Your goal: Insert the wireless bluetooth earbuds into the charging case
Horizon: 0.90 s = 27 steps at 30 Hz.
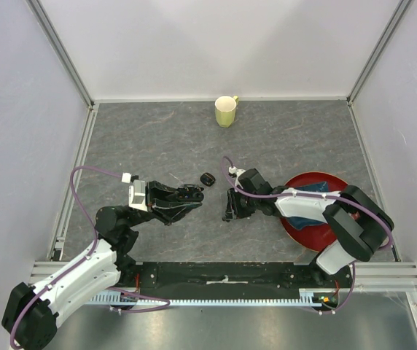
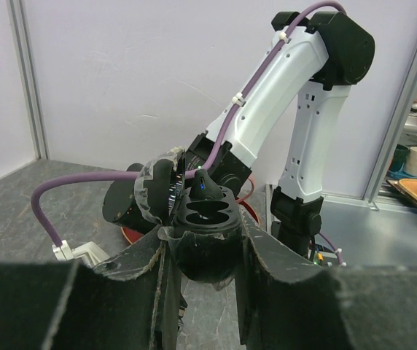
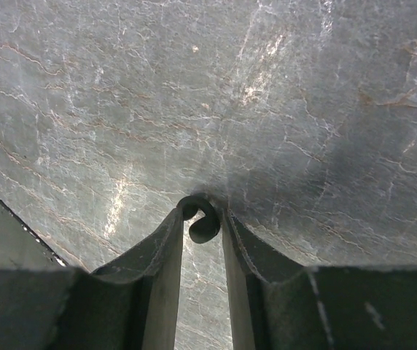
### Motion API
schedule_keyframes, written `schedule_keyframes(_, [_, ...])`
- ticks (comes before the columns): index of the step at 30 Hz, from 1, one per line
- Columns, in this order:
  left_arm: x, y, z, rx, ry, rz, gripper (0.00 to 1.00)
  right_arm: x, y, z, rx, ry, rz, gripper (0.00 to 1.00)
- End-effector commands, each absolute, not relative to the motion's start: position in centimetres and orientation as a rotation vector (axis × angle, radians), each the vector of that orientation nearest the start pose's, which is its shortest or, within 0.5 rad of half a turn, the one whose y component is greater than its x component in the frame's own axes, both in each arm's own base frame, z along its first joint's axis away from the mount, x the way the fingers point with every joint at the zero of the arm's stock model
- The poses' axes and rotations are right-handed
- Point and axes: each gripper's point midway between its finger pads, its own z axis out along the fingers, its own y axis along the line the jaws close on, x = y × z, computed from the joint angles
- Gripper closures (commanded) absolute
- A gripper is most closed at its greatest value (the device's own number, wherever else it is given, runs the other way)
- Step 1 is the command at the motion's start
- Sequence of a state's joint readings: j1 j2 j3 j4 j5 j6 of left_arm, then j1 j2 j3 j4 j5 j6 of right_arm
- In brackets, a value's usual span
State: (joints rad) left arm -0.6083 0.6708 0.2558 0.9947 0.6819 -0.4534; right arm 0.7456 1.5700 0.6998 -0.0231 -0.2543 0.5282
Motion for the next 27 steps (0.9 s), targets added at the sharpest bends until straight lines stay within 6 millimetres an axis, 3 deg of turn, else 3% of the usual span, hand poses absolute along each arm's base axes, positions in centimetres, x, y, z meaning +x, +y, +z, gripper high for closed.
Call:
schedule_keyframes(1, [13.3, -24.1, 31.8, 0.744, 0.931, -1.24, 0.98, 20.4, 26.7, 0.9, -0.43, 2.619, 0.715, 0.66])
schedule_keyframes(12, [13.6, -24.2, 31.4, 0.736, 0.95, -1.238, 0.98, 20.4, 27.5, 1.1, -0.423, 2.595, 0.769, 0.69])
schedule_keyframes(27, [13.7, -24.2, 31.3, 0.729, 0.96, -1.238, 0.98, 21.0, 29.2, 2.8, -0.386, 2.514, 0.894, 0.75])
